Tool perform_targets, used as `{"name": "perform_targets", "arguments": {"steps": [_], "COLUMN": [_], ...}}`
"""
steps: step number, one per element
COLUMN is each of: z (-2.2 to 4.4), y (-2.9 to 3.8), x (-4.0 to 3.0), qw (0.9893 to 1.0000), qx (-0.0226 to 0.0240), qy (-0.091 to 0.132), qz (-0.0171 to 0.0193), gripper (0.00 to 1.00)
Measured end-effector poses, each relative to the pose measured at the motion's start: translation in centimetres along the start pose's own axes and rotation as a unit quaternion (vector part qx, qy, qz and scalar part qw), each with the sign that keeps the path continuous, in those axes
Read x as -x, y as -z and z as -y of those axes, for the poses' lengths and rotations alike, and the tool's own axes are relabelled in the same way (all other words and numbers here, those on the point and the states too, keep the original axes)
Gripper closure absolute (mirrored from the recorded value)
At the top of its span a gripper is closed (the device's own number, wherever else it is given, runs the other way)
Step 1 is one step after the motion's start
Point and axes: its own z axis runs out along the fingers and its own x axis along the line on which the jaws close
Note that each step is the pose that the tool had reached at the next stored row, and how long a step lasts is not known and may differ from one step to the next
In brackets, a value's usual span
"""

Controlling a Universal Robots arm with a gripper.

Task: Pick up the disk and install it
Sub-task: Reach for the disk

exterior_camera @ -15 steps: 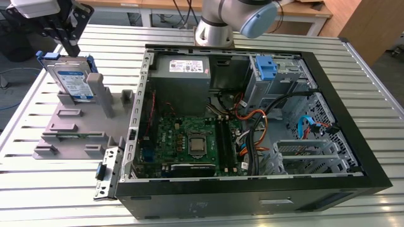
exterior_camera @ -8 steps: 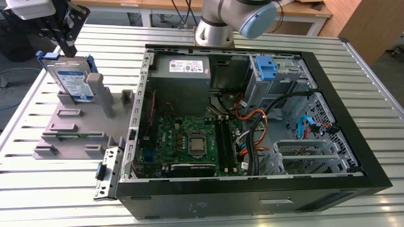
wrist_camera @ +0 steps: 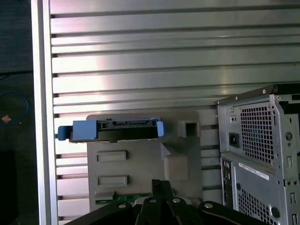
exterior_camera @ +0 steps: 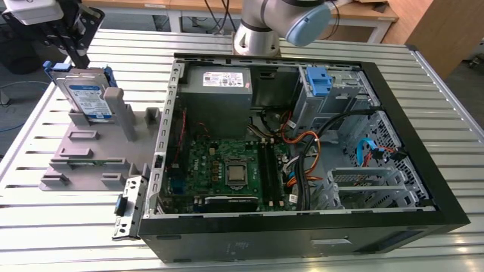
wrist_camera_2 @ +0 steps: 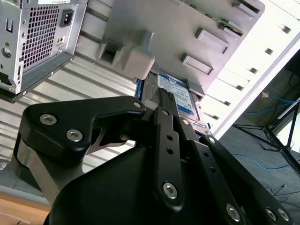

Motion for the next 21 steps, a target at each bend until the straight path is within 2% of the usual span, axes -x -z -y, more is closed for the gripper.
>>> {"name": "perform_targets", "arguments": {"steps": [9, 21], "z": [-0.13, -0.76], "y": [-0.09, -0.20], "x": [-0.10, -0.15], "qw": [1.0000, 1.0000], "qx": [0.0003, 0.0064], "qy": [0.000, 0.000], "qz": [-0.0001, -0.0005], "gripper": [0.89, 0.89]}}
